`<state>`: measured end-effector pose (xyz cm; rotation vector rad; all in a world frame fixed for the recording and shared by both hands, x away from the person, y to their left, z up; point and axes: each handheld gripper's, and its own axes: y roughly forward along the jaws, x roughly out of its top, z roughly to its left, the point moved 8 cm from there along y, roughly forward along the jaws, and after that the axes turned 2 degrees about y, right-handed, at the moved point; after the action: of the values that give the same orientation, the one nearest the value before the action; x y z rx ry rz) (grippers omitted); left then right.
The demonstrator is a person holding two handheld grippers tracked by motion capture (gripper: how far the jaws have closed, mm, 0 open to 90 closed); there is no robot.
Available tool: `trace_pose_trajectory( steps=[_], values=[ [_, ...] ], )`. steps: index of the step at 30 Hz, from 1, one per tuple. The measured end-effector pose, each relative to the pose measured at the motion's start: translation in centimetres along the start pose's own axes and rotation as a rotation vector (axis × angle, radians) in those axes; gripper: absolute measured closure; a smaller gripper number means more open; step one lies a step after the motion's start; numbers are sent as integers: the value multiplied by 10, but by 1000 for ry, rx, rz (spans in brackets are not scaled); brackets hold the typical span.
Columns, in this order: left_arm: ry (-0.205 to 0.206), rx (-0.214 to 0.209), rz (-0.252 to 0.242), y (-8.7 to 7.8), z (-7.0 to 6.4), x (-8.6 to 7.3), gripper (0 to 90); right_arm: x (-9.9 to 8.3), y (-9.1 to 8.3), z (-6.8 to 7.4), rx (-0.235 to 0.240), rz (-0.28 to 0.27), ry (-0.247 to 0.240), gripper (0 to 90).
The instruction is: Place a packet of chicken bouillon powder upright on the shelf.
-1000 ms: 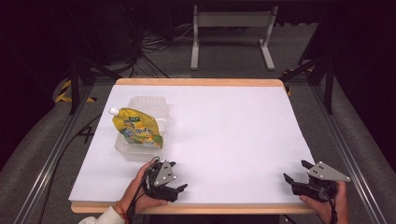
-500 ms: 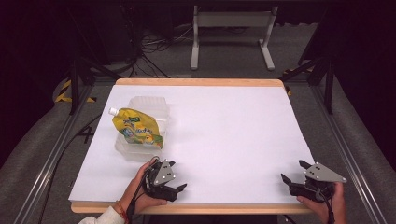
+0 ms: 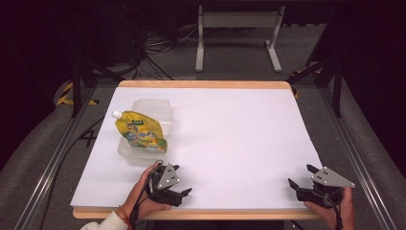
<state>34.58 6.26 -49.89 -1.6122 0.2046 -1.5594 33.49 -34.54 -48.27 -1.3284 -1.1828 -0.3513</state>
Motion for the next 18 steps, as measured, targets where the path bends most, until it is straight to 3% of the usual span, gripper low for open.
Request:
trace_pose_trajectory(
  steps=[18],
  values=[
    [-4, -1, 4, 0, 1, 0, 160, 0, 0, 1, -1, 2, -9, 189]
  ],
)
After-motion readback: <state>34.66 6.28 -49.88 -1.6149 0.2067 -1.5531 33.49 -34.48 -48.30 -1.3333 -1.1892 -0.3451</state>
